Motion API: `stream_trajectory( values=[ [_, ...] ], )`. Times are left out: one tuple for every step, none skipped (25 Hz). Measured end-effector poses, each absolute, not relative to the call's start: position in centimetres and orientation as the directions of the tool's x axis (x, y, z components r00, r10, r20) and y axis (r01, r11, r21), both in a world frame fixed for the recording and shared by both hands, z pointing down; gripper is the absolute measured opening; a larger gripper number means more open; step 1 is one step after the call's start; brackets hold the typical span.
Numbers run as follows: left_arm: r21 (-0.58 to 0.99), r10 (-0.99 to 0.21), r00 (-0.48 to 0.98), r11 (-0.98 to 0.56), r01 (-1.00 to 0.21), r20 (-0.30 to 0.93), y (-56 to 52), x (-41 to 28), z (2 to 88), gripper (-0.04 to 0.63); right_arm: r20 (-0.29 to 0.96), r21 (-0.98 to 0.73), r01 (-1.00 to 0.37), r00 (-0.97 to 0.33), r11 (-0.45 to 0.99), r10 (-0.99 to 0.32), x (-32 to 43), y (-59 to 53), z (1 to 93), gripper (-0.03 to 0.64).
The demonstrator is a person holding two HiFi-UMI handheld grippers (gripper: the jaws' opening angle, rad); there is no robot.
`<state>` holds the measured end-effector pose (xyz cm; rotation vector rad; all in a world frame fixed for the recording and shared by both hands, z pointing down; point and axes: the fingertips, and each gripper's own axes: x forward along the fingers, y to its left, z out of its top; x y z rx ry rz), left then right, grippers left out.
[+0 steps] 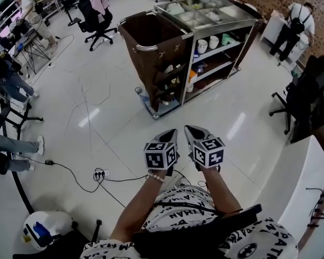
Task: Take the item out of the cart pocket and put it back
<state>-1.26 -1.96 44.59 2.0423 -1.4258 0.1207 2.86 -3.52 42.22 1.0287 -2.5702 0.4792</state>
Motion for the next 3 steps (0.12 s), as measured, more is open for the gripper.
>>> stream_trajectory(
  values=[
    [0.445,-0.813,0.408,-0.209,-0.871,0.416,-1.98,-1.31,44.62,0.003,0.418,-0.183,-0.708,-0.684,0.682,-0.598,2.87,-3.59,42.19,0.003],
    [0.445,-0.813,0.407,-0.208,-0.871,0.416,-2.00,-1.36,44.65,0.003,0.416,-0.183,-0.708,-0.684,0.682,-0.599,2.87,-3.66,42.16,0.003],
    [0.444,-0.814,0.406,-0.207,-0.872,0.416,-2.03,-1.42,44.67,0.003,0.415,-0.182,-0.709,-0.684,0.682,-0.600,2.88,-3.73,42.13,0.003]
  ],
)
